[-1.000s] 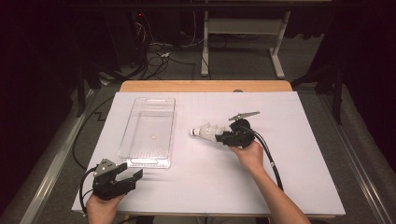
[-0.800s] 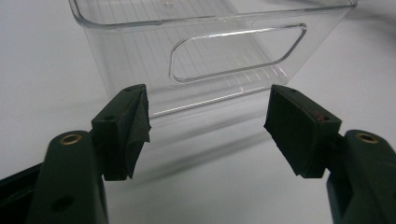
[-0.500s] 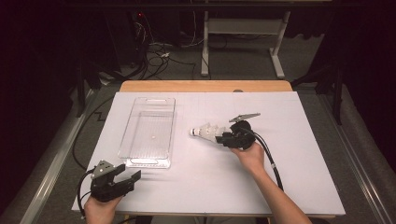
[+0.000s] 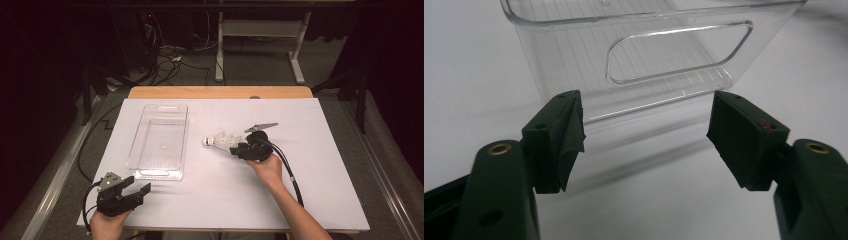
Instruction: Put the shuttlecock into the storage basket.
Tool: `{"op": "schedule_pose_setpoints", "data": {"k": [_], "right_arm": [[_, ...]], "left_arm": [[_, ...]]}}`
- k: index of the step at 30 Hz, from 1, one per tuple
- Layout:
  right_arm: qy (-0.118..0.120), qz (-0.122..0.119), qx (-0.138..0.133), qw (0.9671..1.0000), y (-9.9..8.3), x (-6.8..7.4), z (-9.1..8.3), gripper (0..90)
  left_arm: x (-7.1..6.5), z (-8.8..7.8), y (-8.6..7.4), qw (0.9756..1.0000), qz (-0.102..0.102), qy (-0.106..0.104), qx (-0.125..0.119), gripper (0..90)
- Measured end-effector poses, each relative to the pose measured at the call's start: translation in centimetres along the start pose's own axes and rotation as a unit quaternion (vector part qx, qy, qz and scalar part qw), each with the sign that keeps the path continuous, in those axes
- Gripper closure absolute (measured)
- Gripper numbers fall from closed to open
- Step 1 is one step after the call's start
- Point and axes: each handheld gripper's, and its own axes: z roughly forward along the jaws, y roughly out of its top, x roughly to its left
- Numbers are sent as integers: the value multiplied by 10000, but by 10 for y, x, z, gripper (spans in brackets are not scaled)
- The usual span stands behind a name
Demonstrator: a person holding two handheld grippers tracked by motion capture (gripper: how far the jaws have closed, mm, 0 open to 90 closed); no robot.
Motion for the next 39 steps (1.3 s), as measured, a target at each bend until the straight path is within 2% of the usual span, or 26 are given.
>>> {"op": "schedule_pose_setpoints", "data": {"k": [4, 19, 30, 39], "right_arm": [[-16, -36, 1, 10000, 0, -1, -1, 584], [34, -124, -47, 9999, 0, 5, 4, 568], [-4, -48, -34, 10000, 2, 3, 9, 571], [23, -83, -25, 10000, 6, 7, 14, 575]], "left_arm": [[-3, 1, 1, 10000, 79, 26, 44, 315], [-3, 2, 2, 9999, 72, 66, 62, 316], [-3, 4, 2, 9999, 90, 42, 60, 315], [-4, 4, 3, 9999, 105, 38, 91, 315]]}}
